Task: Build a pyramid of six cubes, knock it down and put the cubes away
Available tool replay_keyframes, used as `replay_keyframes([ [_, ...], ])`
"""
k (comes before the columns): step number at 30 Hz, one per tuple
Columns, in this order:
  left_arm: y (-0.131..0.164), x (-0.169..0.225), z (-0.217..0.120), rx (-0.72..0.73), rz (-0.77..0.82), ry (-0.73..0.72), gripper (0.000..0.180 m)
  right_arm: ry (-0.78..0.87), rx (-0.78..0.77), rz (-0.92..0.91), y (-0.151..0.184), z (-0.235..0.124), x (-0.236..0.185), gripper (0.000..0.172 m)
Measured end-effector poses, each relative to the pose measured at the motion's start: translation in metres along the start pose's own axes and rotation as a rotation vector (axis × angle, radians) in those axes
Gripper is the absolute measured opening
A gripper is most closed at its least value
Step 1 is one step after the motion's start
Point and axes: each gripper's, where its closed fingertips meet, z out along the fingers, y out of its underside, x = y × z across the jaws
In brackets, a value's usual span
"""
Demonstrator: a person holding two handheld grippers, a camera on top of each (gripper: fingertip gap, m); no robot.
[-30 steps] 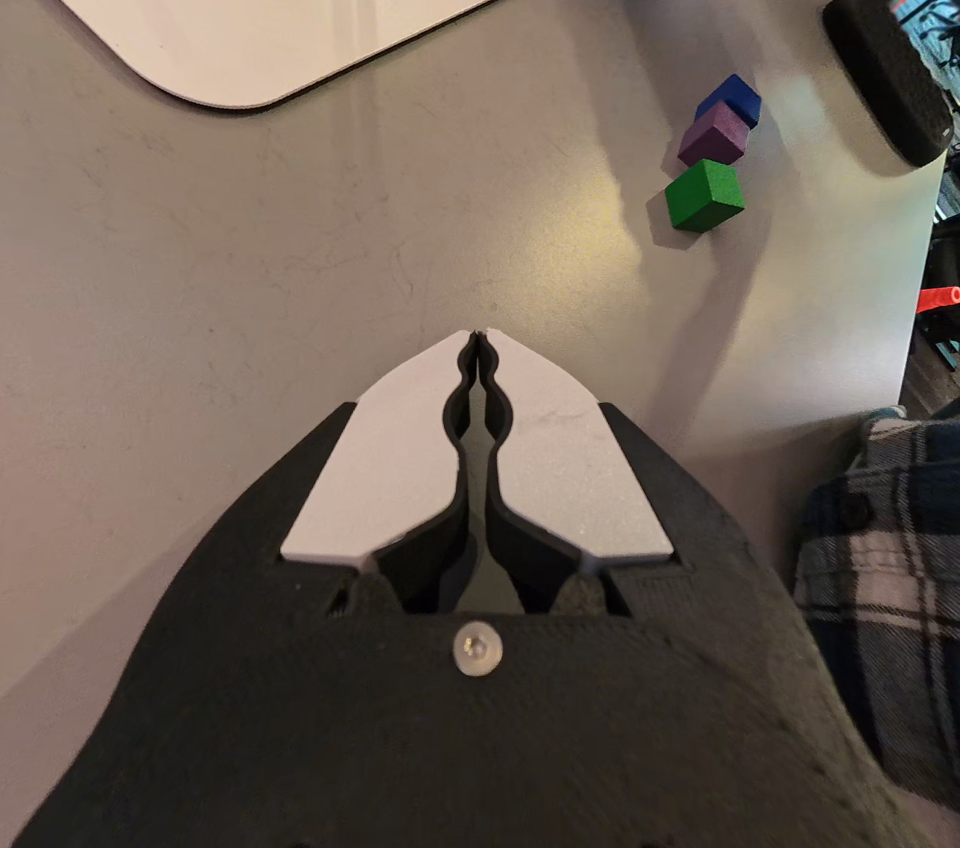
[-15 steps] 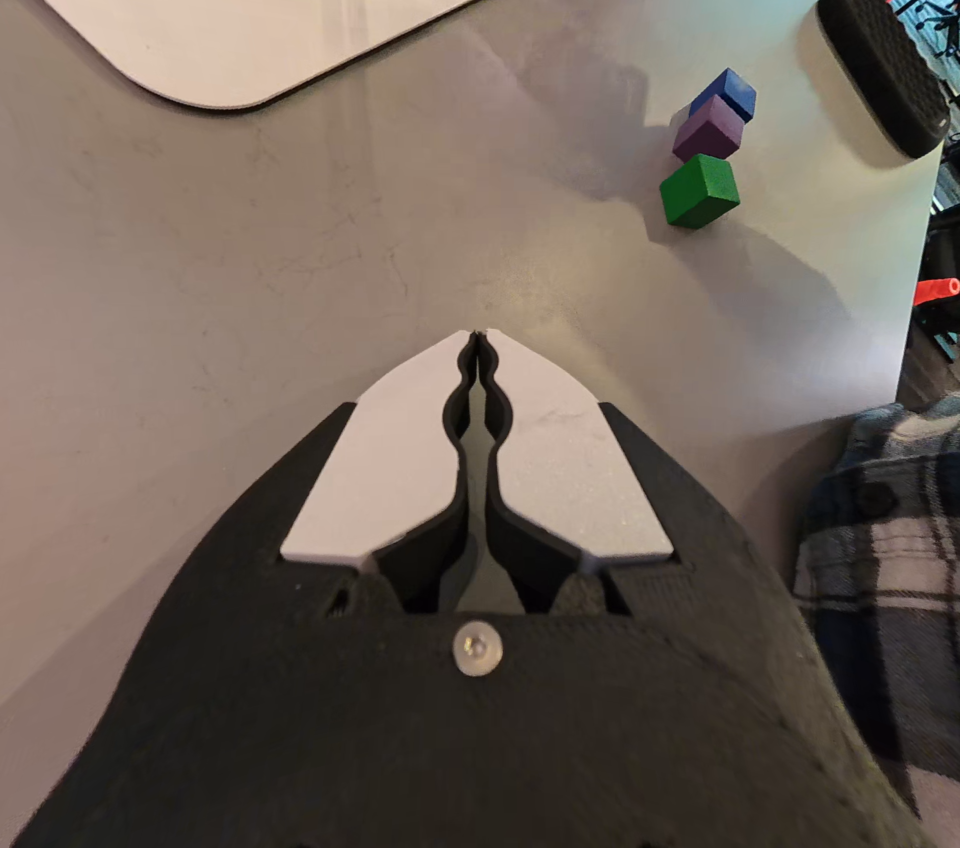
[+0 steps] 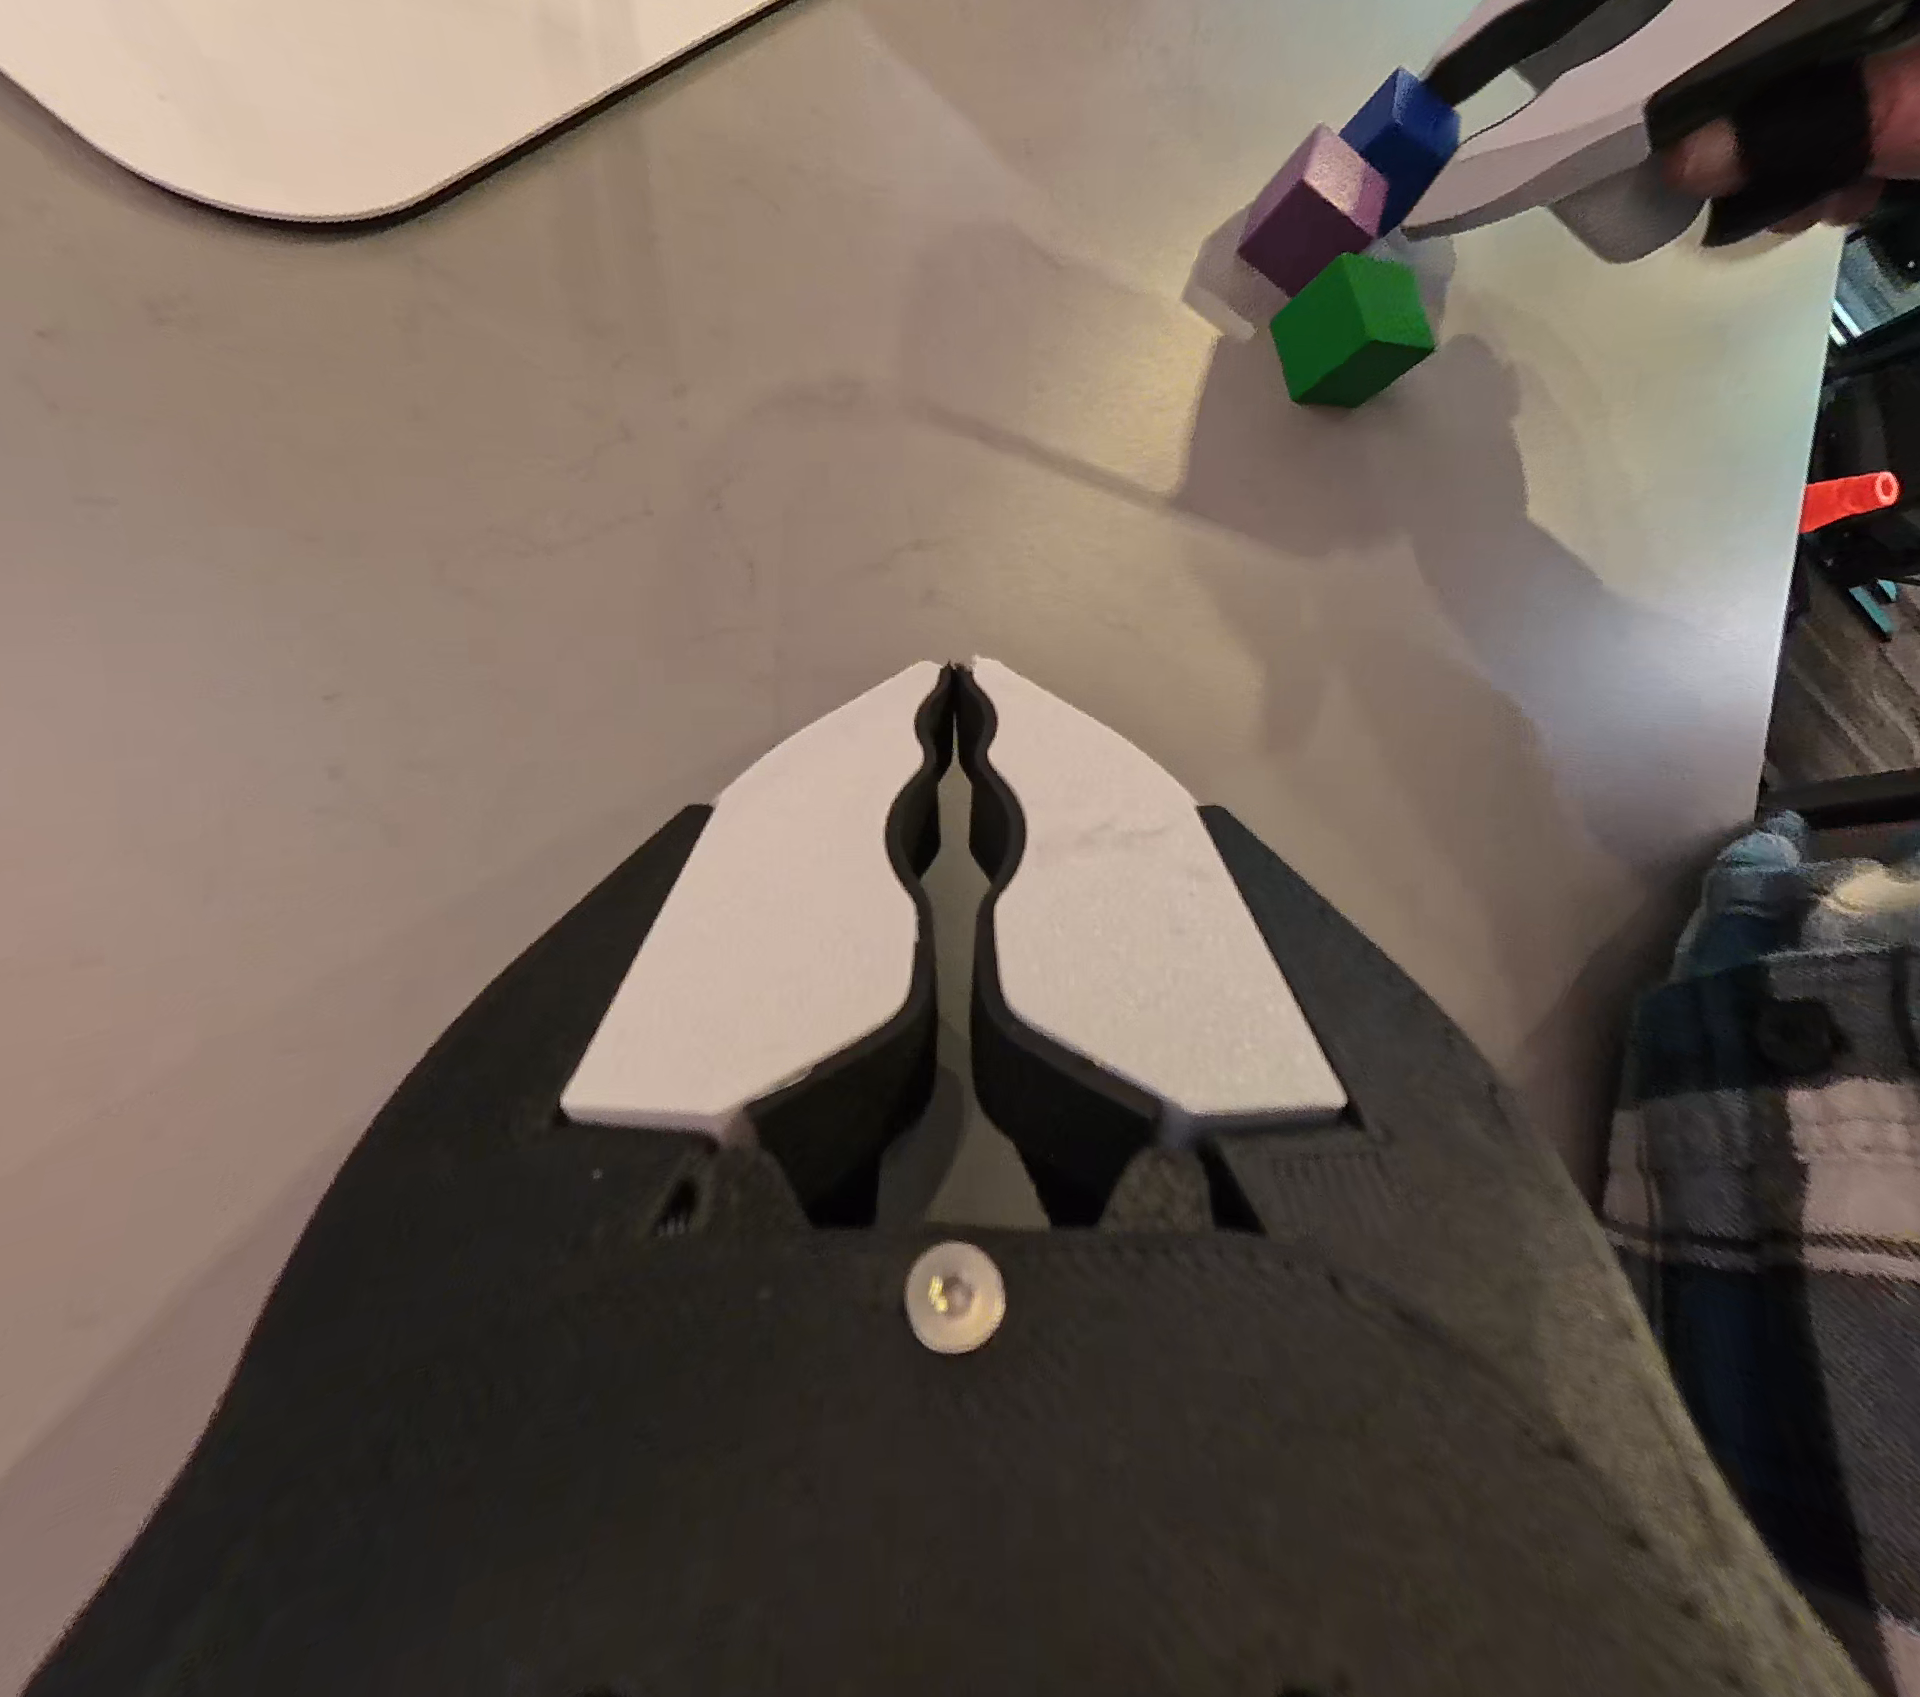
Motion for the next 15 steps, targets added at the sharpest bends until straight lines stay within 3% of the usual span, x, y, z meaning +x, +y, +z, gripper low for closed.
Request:
replay_keyframes([
  [6, 0.001, 0.003, 0.000, -0.005, 0.017, 0.012, 0.000, 0.044, 0.011, -0.010, -0.007, 0.001, 0.002, 0.039],
  [11, 0.001, 0.004, 0.000, -0.004, 0.020, 0.019, 0.000, 0.066, -0.008, -0.038, -0.011, 0.003, 0.007, 0.028],
  [15, 0.001, 0.005, 0.000, -0.006, 0.024, 0.024, 0.000, 0.105, 0.123, -0.015, -0.044, -0.032, 0.033, 0.028],
])
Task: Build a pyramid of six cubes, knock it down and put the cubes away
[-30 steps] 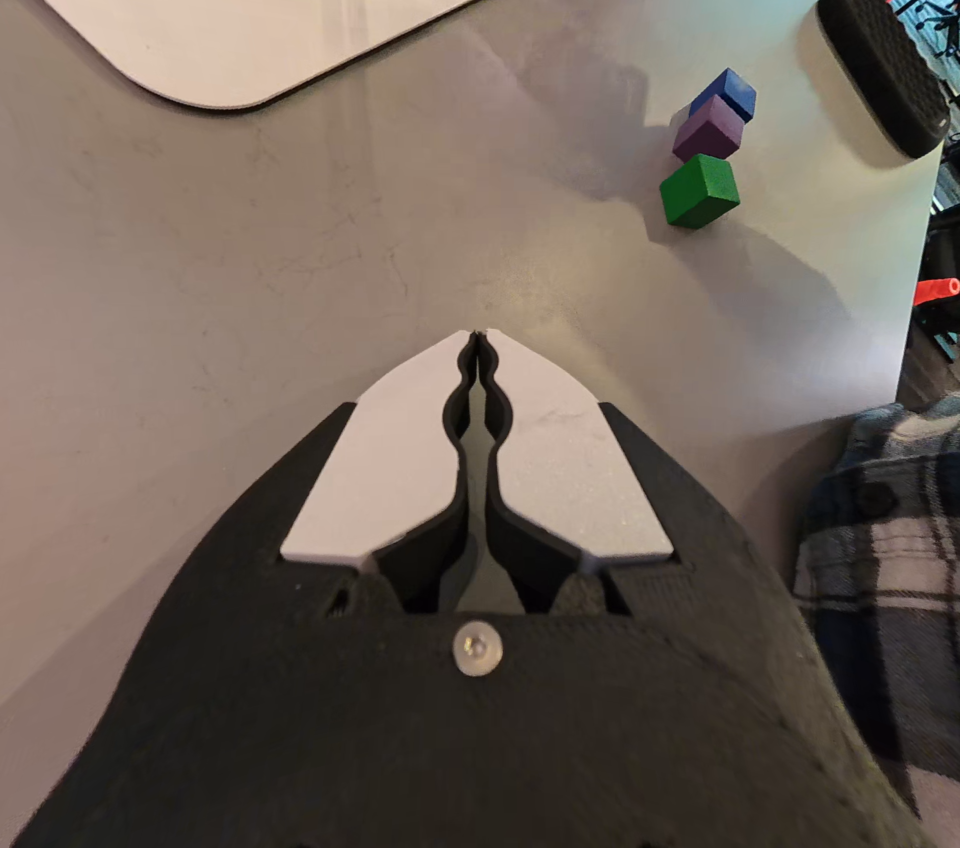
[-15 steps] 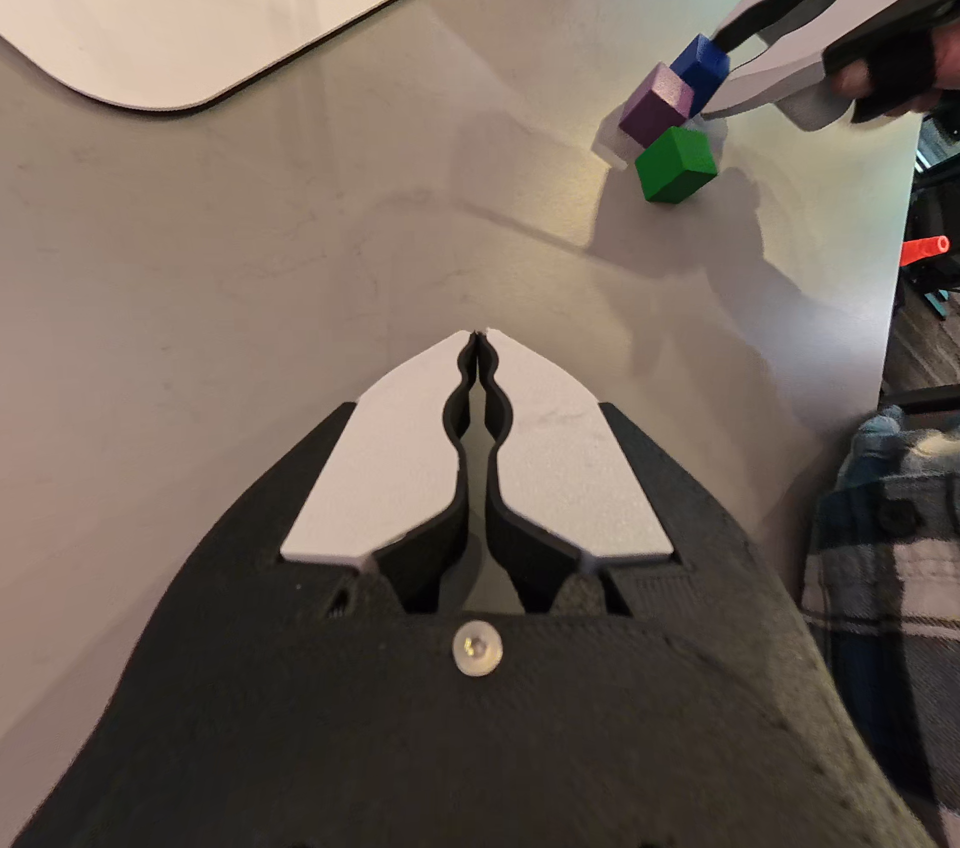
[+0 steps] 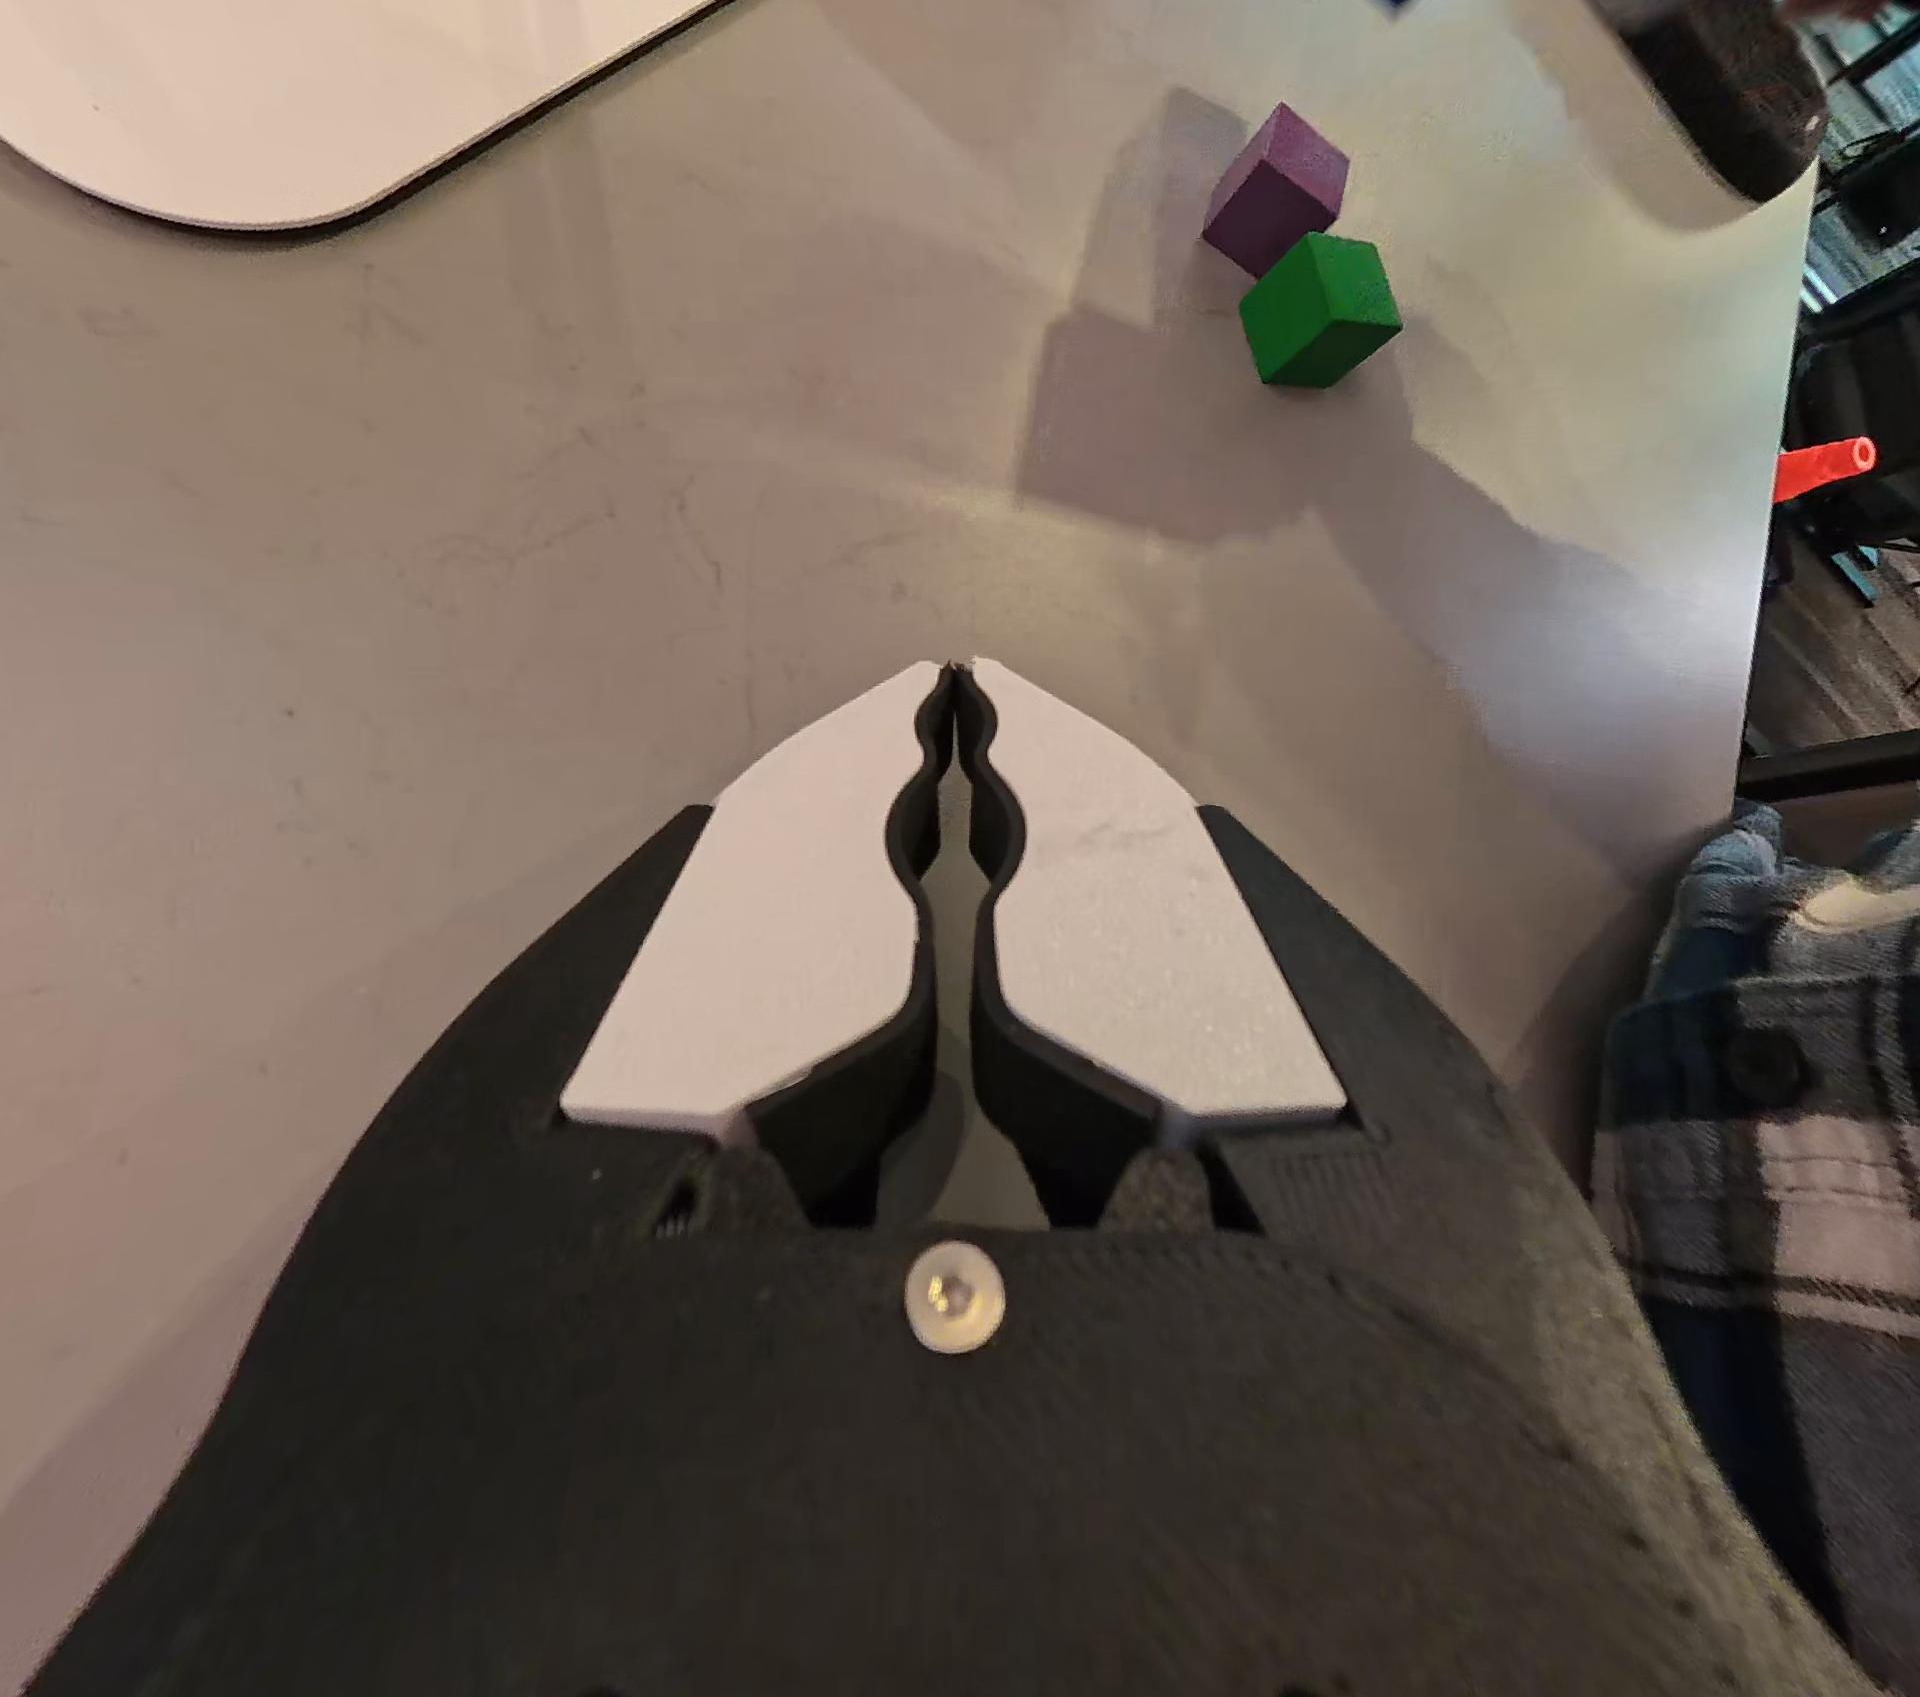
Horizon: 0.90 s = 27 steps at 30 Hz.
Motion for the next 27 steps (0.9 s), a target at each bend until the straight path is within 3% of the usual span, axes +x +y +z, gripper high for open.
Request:
replay_keyframes([
  [6, 0.000, 0.000, 0.000, -0.001, -0.006, 0.003, 0.000, 0.180, 0.183, 0.051, -0.081, -0.045, 0.126, 0.028],
  [9, 0.000, -0.001, 0.000, -0.001, -0.008, 0.001, 0.000, 0.172, 0.162, 0.106, -0.101, -0.023, 0.187, 0.028],
  [12, -0.001, -0.001, 0.000, 0.005, -0.012, 0.001, 0.000, 0.158, 0.059, 0.121, -0.100, 0.018, 0.232, 0.029],
  [17, -0.001, -0.003, 0.000, 0.006, -0.020, -0.003, 0.000, 0.079, -0.068, 0.145, -0.088, 0.080, 0.259, 0.029],
  [20, -0.002, -0.003, 0.000, 0.008, -0.027, -0.004, 0.000, 0.049, -0.073, 0.160, -0.086, 0.099, 0.257, 0.029],
  [22, -0.002, -0.004, 0.000, 0.008, -0.032, -0.005, 0.000, 0.046, -0.097, 0.180, -0.085, 0.098, 0.258, 0.031],
  [24, -0.002, -0.004, 0.000, 0.008, -0.035, -0.001, 0.000, 0.085, -0.104, 0.180, -0.086, 0.083, 0.260, 0.050],
  [27, -0.002, -0.004, 0.000, 0.008, -0.036, 0.000, 0.000, 0.145, 0.009, 0.150, -0.099, 0.030, 0.248, 0.048],
])
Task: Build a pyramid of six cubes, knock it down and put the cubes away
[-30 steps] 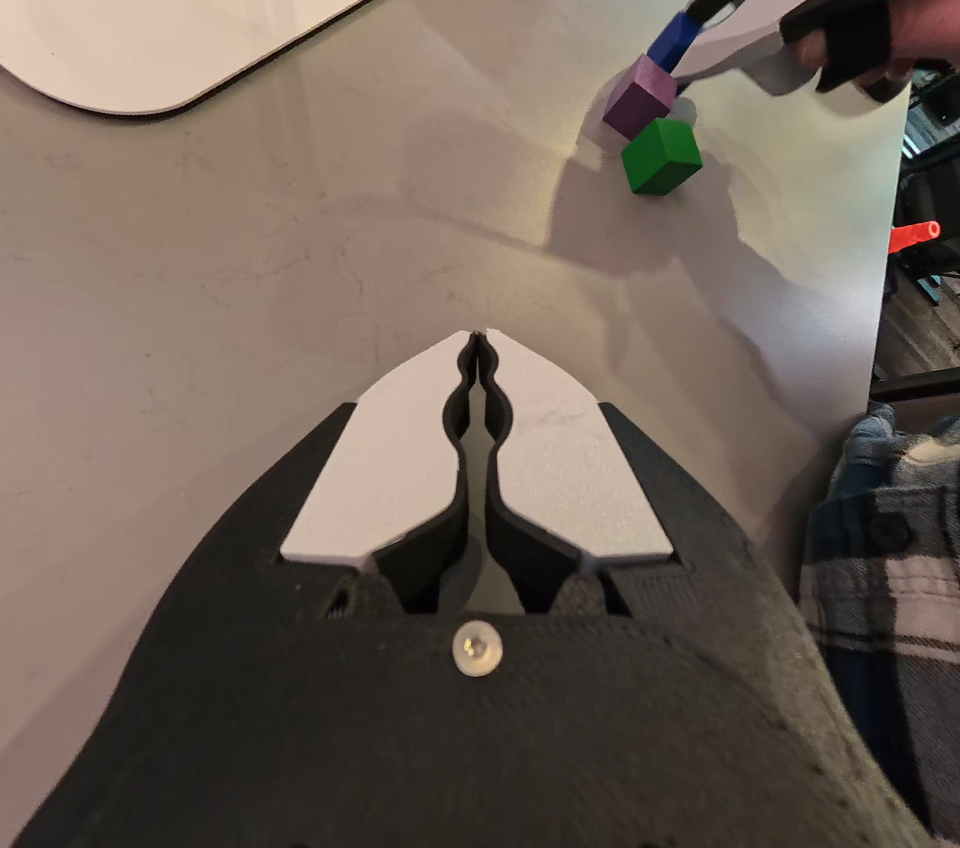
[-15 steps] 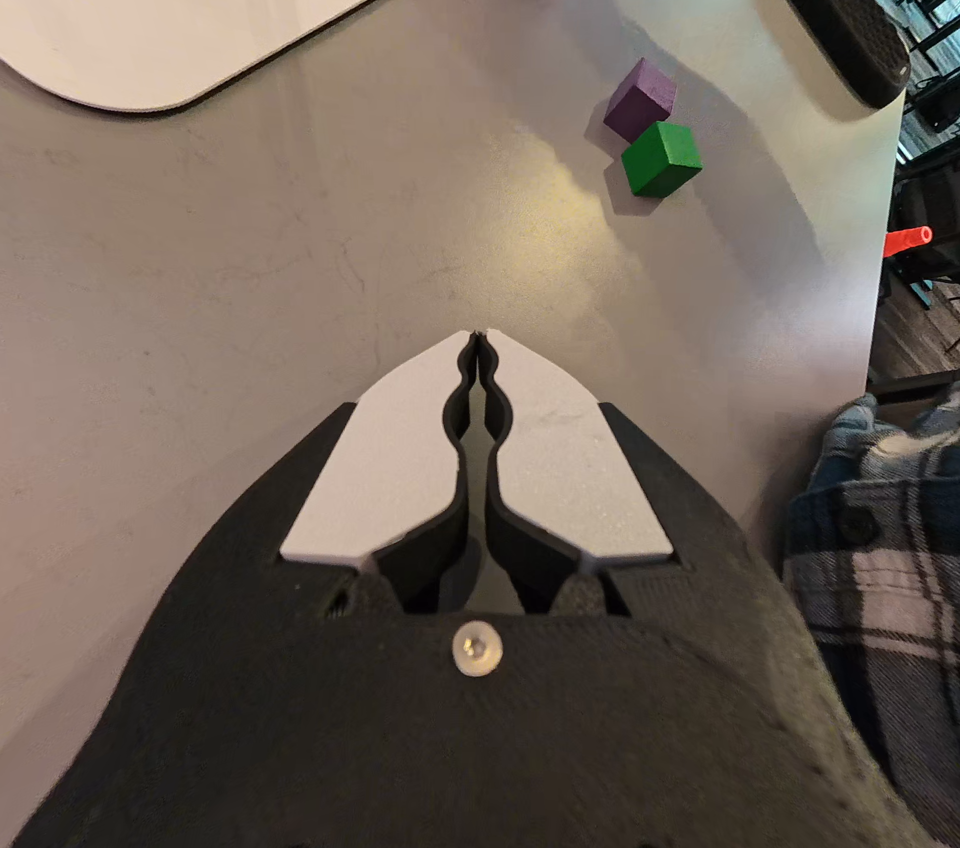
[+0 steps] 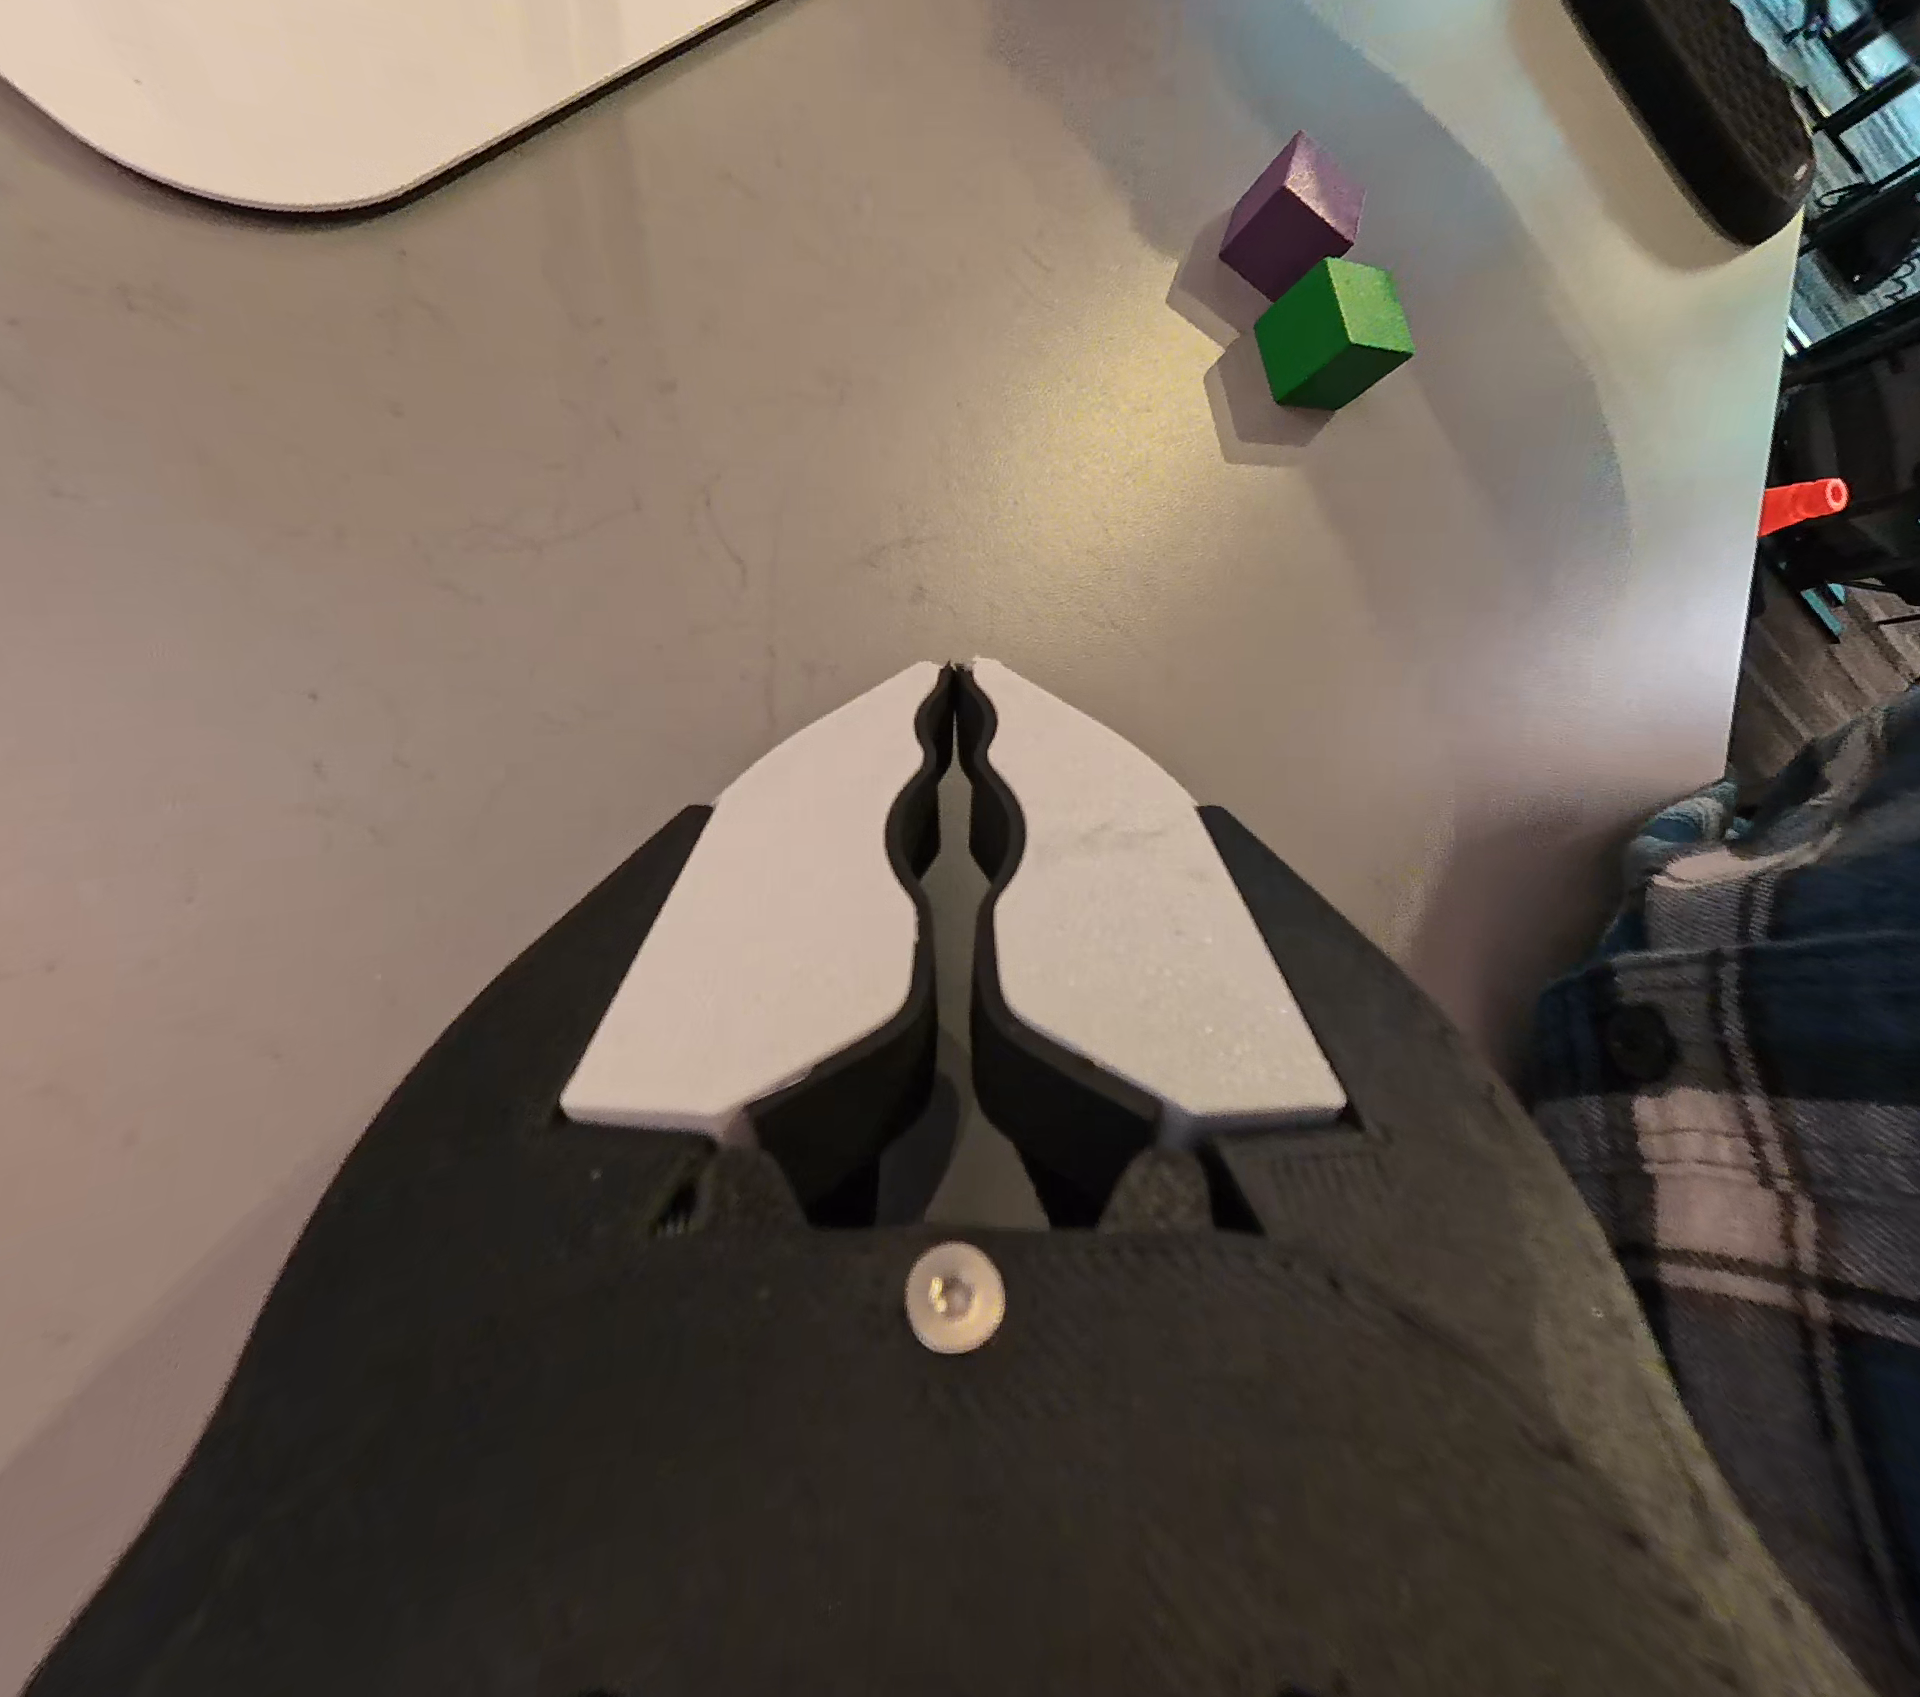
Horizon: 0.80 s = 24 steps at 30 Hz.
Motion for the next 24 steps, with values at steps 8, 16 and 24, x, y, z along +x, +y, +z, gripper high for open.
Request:
replay_keyframes([
  [8, 0.000, 0.001, 0.000, -0.002, 0.002, 0.005, 0.000, -0.367, 0.127, -0.552, 0.056, -0.105, -0.203, 0.045],
  [16, 0.002, 0.006, 0.001, -0.019, 0.025, 0.035, 0.000, -0.588, -0.046, -1.118, 0.142, -0.068, -0.303, 0.052],
  [24, 0.002, 0.009, 0.000, -0.014, 0.047, 0.043, 0.000, -0.676, -0.192, -1.293, 0.158, -0.053, -0.316, 0.023],
])
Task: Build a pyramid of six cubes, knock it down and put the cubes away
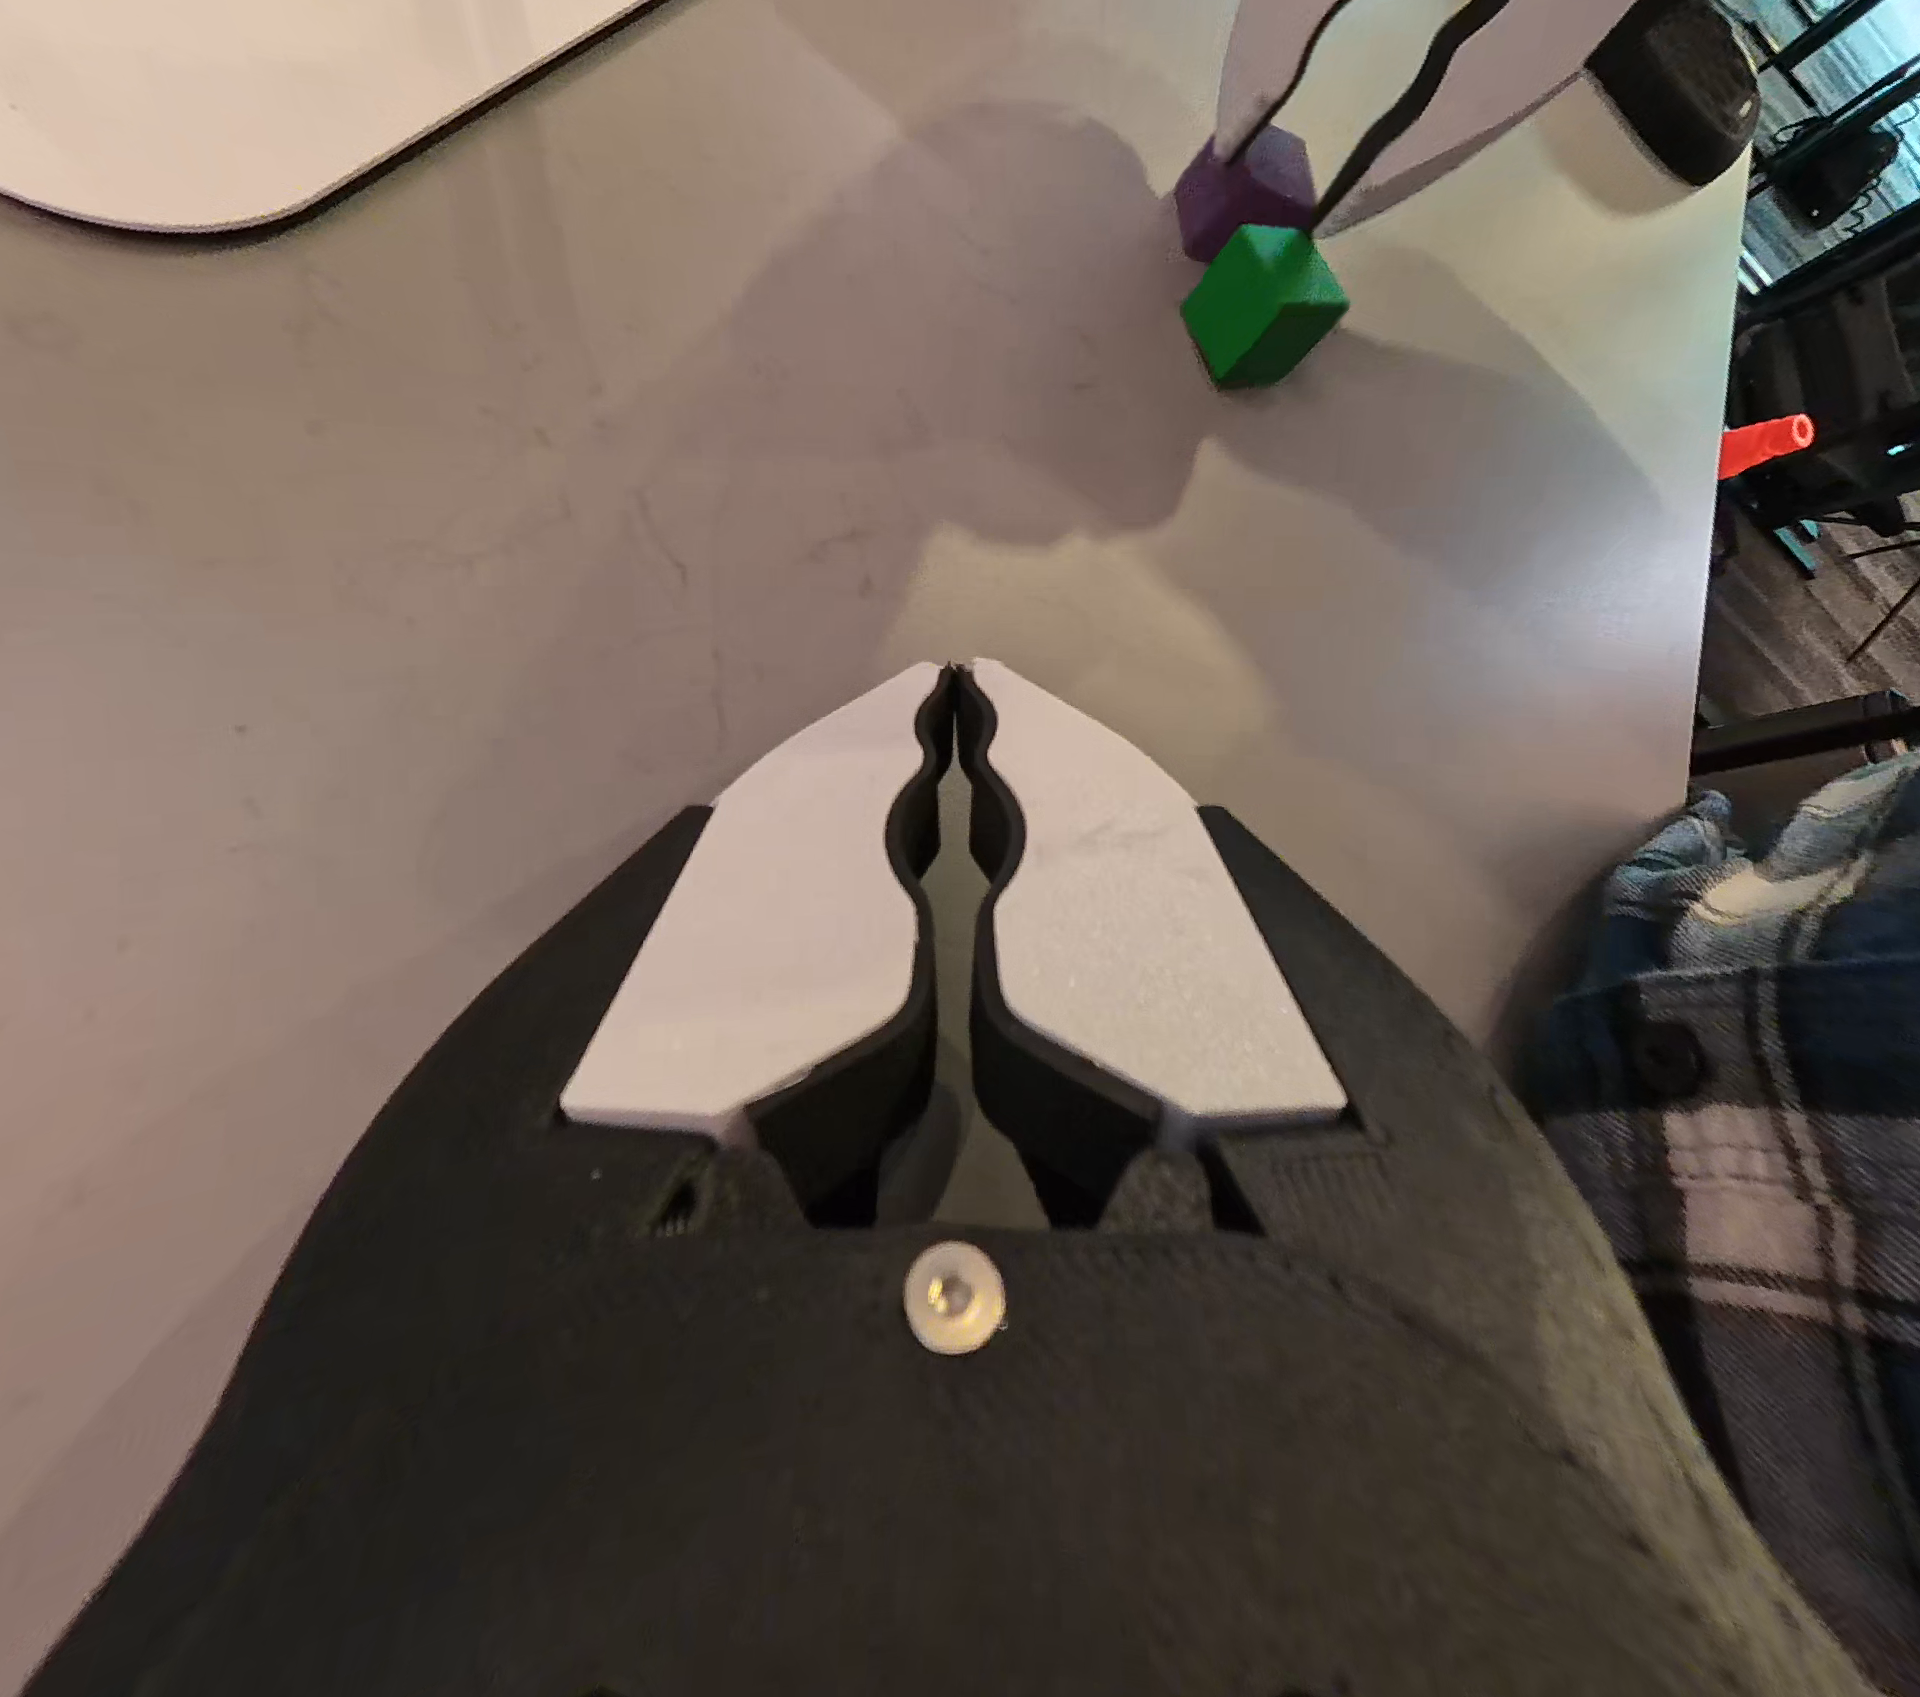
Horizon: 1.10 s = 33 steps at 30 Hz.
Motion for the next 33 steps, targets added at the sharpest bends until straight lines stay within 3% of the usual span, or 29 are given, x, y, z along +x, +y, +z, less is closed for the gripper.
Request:
replay_keyframes([
  [5, -0.001, 0.000, -0.001, 0.011, 0.000, 0.002, 0.000, 0.009, 0.032, 0.041, 0.001, -0.009, 0.000, 0.043],
  [12, -0.001, 0.000, -0.001, 0.006, -0.005, 0.007, 0.000, 0.023, 0.031, 0.048, 0.016, -0.013, 0.003, 0.049],
  [18, 0.000, 0.000, 0.000, 0.001, -0.008, 0.005, 0.000, -0.019, -0.028, -0.019, 0.019, 0.012, -0.007, 0.038],
  [23, 0.000, 0.000, 0.000, 0.002, -0.011, 0.002, 0.000, -0.017, -0.006, 0.007, 0.019, 0.006, -0.004, 0.038],
  [25, 0.000, 0.000, 0.000, 0.002, -0.012, 0.001, 0.000, 0.015, 0.049, 0.044, 0.017, -0.014, 0.003, 0.038],
  [28, 0.000, -0.001, -0.001, 0.005, -0.014, 0.000, 0.000, 0.159, 0.136, 0.170, 0.030, -0.070, 0.036, 0.038],
  [33, -0.001, -0.001, -0.001, 0.006, -0.018, -0.001, 0.000, 0.518, 0.200, 0.579, 0.131, -0.173, 0.129, 0.038],
])
